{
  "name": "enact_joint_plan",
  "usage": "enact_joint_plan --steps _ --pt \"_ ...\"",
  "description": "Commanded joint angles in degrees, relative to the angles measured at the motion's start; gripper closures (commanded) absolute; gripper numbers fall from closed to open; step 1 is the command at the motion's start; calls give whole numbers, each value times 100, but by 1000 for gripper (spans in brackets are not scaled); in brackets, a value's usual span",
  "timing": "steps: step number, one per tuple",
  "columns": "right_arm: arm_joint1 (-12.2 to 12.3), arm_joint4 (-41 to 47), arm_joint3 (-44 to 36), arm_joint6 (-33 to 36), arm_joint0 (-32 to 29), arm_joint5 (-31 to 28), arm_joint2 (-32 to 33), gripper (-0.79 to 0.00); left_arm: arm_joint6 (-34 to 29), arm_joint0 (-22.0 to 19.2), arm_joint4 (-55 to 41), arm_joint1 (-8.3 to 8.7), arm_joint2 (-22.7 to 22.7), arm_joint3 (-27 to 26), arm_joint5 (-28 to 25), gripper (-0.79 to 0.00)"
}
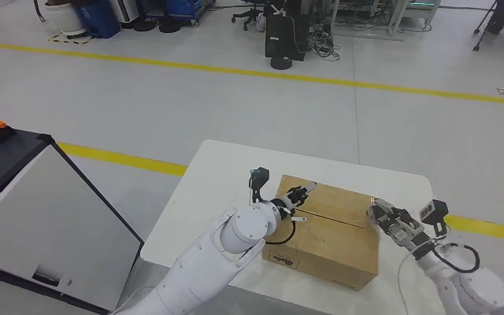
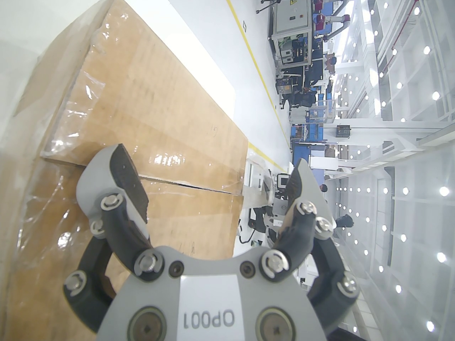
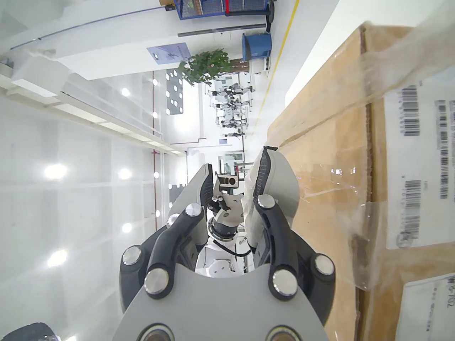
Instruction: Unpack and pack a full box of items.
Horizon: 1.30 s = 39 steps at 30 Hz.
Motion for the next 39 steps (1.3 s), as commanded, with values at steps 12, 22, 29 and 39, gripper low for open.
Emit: enact_joint_plan --steps 12,22,29,39 --pt "-17 -1410 -363 -348 218 93 -495 -785 0 0 0 0 0 0 0 -785" --pt "-50 -2304 -769 -677 52 -366 -718 -785 0 0 0 0 0 0 0 -785" --pt "-78 -2595 -973 -786 3 -526 -836 -785 0 0 0 0 0 0 0 -785" --pt "-119 -2745 -1150 -688 127 -583 -1065 -785 0 0 0 0 0 0 0 -785"
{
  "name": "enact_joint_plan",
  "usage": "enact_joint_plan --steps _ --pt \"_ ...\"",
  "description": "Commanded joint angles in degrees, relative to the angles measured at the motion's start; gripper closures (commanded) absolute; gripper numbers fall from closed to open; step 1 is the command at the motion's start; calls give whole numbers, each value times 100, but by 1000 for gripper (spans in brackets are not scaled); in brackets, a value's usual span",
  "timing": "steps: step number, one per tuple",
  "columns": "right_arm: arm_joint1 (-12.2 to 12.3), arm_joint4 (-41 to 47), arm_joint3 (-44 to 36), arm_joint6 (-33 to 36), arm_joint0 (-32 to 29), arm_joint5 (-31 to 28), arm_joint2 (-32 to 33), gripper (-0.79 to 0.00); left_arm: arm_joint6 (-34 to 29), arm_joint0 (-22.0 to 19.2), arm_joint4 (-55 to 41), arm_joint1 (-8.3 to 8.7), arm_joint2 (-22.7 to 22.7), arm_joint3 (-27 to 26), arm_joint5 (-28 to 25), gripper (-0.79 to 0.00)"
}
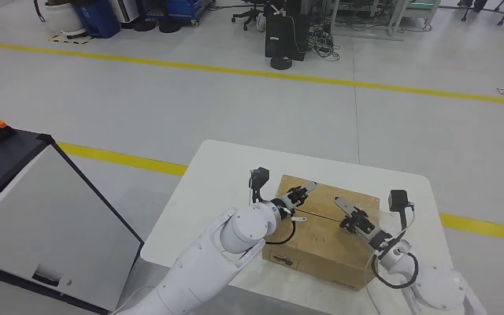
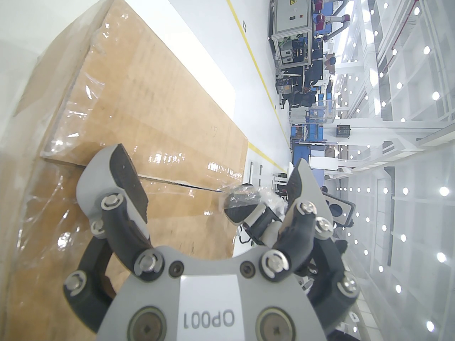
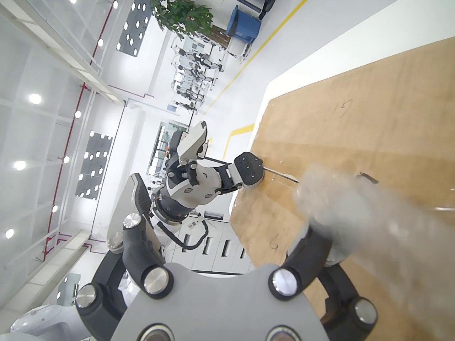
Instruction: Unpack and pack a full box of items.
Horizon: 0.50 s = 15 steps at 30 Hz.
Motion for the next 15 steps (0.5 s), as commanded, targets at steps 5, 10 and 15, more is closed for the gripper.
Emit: enact_joint_plan --steps 5,10,15 --pt "-22 37 -149 92 105 47 -92 -785 0 0 0 0 0 0 0 -785" --pt "-31 33 -322 178 171 69 -95 -785 0 0 0 0 0 0 0 -785" --pt "-36 -18 -489 261 329 263 -99 -785 0 0 0 0 0 0 0 -785"
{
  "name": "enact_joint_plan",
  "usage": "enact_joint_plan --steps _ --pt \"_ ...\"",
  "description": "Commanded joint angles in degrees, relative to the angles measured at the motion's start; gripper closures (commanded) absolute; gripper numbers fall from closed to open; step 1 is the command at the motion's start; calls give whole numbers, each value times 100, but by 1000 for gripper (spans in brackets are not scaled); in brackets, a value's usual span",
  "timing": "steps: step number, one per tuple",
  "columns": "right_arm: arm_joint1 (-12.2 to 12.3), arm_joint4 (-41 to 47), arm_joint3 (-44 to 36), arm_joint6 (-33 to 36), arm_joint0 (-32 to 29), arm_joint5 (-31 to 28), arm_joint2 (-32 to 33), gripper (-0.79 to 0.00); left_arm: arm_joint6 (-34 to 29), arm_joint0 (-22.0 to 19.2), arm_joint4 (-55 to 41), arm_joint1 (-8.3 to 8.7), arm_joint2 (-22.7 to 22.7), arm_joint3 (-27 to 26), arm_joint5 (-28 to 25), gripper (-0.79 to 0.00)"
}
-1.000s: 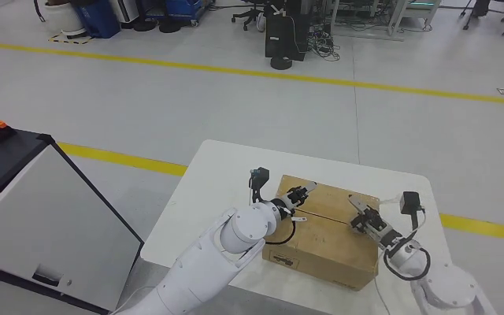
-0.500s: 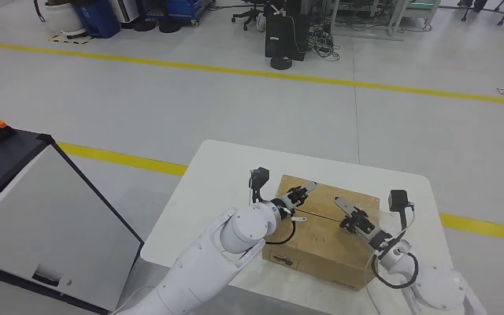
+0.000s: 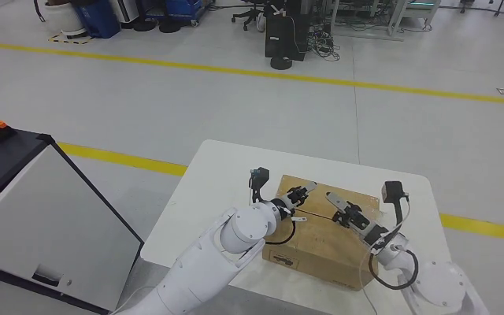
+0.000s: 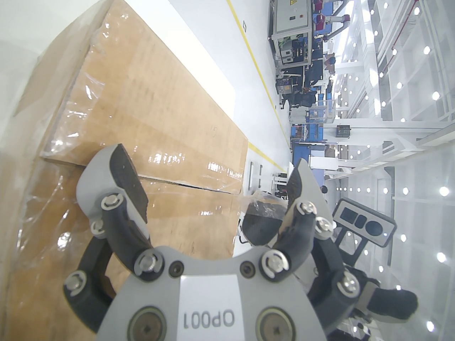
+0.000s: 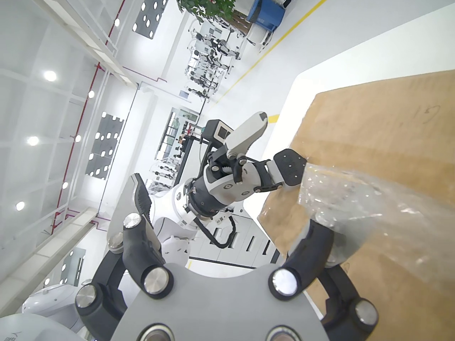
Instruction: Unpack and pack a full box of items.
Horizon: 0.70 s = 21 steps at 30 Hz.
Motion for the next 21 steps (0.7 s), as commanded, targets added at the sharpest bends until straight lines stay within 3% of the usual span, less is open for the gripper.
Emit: enact_joint_plan --steps 1,12,21 --pt "-3 21 -51 64 81 117 -23 -785 0 0 0 0 0 0 0 -785" --pt "-23 199 -103 482 640 891 -238 -785 0 0 0 0 0 0 0 -785" --pt "-53 829 -33 678 891 1107 -222 -785 0 0 0 0 0 0 0 -785"
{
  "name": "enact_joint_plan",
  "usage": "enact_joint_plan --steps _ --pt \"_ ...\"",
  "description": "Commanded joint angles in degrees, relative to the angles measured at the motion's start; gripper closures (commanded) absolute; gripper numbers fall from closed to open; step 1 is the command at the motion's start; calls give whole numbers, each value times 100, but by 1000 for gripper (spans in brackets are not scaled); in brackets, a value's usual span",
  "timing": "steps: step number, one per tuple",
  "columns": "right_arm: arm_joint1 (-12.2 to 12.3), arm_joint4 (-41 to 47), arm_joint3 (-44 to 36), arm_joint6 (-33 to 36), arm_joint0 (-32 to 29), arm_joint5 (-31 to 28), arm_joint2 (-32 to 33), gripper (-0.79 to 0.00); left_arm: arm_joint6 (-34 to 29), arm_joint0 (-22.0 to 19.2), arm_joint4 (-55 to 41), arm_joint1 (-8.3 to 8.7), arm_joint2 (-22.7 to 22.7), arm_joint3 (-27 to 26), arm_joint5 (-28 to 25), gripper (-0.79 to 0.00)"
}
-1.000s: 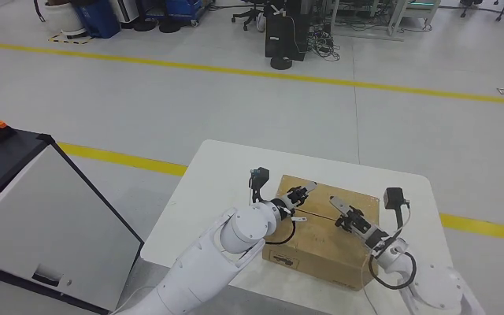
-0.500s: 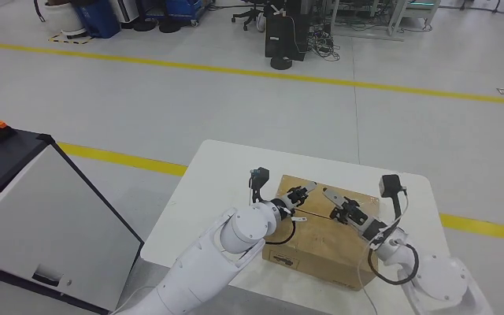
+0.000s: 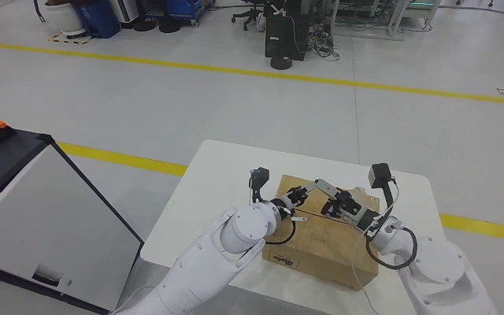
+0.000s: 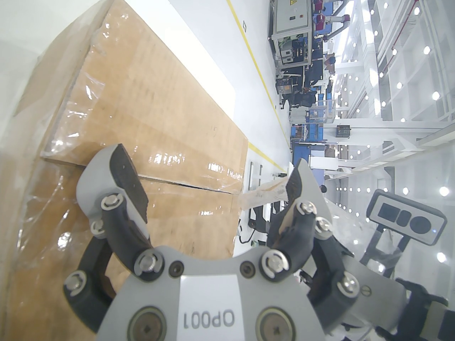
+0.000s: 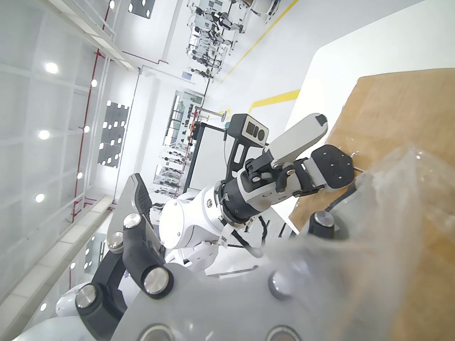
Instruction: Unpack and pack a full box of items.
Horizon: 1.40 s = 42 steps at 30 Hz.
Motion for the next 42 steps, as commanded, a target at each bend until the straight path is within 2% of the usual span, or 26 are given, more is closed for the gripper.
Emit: enact_joint_plan --steps 1,4,11,19,27,31,33,36,42 --pt "1 181 14 72 22 48 82 -785 0 0 0 0 0 0 0 -785" --pt "4 413 85 173 16 90 217 -785 0 0 0 0 0 0 0 -785" --pt "7 806 420 460 24 127 318 -785 468 293 272 77 -492 -378 -95 -785" --pt "-26 989 794 607 248 -7 41 -785 584 705 700 201 -1016 -1034 -71 -785" --pt "-80 1031 1337 685 679 -98 -383 -785 784 982 797 219 -1263 -1259 -267 -785" --pt "-90 1065 1365 695 754 -182 -408 -785 968 1121 868 224 -1393 -1417 -338 -785" --pt "-79 1142 1269 773 698 -225 -302 -785 998 1191 900 229 -1453 -1512 -337 -785" --pt "-31 1413 991 1241 484 -163 9 -785 965 1279 926 236 -1510 -1667 -276 -785" --pt "110 1593 606 2203 -101 -66 1035 -785 762 1332 1019 231 -1444 -1897 -111 -785"
